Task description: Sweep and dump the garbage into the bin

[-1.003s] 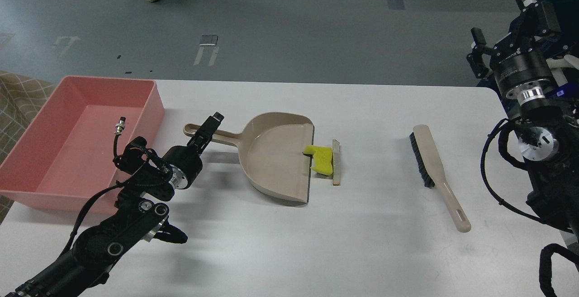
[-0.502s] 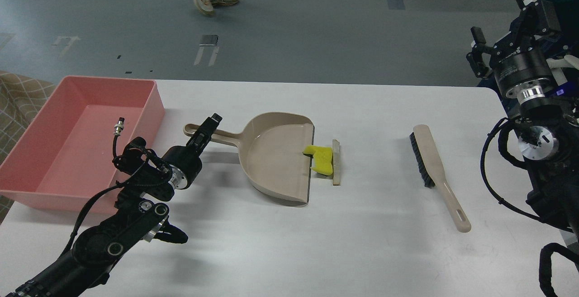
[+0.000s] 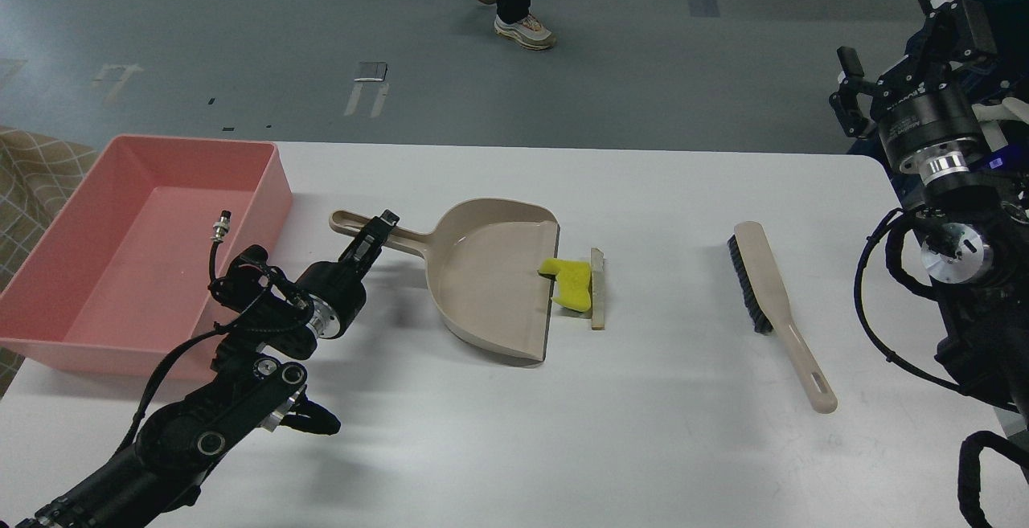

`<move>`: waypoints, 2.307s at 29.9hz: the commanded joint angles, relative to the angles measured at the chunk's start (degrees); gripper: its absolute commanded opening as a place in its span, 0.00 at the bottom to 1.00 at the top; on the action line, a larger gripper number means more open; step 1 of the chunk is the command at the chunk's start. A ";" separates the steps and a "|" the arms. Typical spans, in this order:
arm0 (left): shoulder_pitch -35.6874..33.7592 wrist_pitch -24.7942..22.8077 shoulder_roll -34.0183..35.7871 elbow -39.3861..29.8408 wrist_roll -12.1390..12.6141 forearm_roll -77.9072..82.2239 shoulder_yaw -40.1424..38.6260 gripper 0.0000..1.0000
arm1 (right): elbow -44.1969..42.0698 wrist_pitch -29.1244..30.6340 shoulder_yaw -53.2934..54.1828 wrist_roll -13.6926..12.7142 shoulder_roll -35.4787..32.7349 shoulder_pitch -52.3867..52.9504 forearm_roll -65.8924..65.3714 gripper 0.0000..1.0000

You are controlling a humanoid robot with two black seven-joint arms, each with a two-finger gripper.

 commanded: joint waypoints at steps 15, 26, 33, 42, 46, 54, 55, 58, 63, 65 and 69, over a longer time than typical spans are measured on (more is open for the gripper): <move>-0.60 -0.10 -0.07 0.06 -0.21 -0.51 -0.17 0.00 | 0.00 0.00 0.00 0.00 -0.01 0.13 0.00 1.00; -0.51 -0.10 -0.16 0.06 -0.39 -0.60 -0.26 0.00 | -0.09 0.00 -0.08 -0.08 -0.97 0.30 -0.35 1.00; -0.60 -0.10 -0.69 0.06 -0.48 -0.60 -0.26 0.00 | 0.27 -1.76 -8.61 -0.08 -5.54 1.71 -0.35 1.00; -0.60 -0.10 -0.69 0.06 -0.65 -0.60 -0.26 0.00 | 6.49 -4.48 -28.10 -0.17 -20.19 5.66 -0.35 1.00; -0.60 -0.10 -0.60 0.06 -0.74 -0.60 -0.44 0.00 | 12.04 -4.92 -33.83 -0.17 -28.56 5.84 -0.35 1.00; -0.60 -0.10 -0.60 0.06 -0.83 -0.60 -0.35 0.00 | 18.98 -3.34 -43.05 -0.96 -44.28 5.66 -5.88 1.00; -0.60 -0.10 -0.60 0.06 -0.91 -0.60 -0.35 0.00 | 19.25 -2.47 -44.11 -2.18 -45.78 5.66 -6.67 1.00; -0.60 -0.10 -0.69 0.06 -0.92 -0.60 -0.35 0.00 | 19.34 0.96 -45.08 -5.26 -48.08 5.58 -7.12 1.00; -0.60 -0.10 -0.95 0.06 -0.92 -0.52 -0.35 0.00 | 23.10 6.94 -45.87 -7.38 -51.67 3.74 -7.30 1.00; -0.60 -0.10 -0.95 0.06 -0.92 -0.52 -0.35 0.00 | 25.30 6.94 -46.92 -7.38 -52.73 2.51 -7.56 1.00; -0.69 -0.10 -1.04 0.06 -0.92 -0.52 -0.35 0.00 | 32.86 6.42 -49.21 -7.64 -54.32 0.84 -15.35 0.98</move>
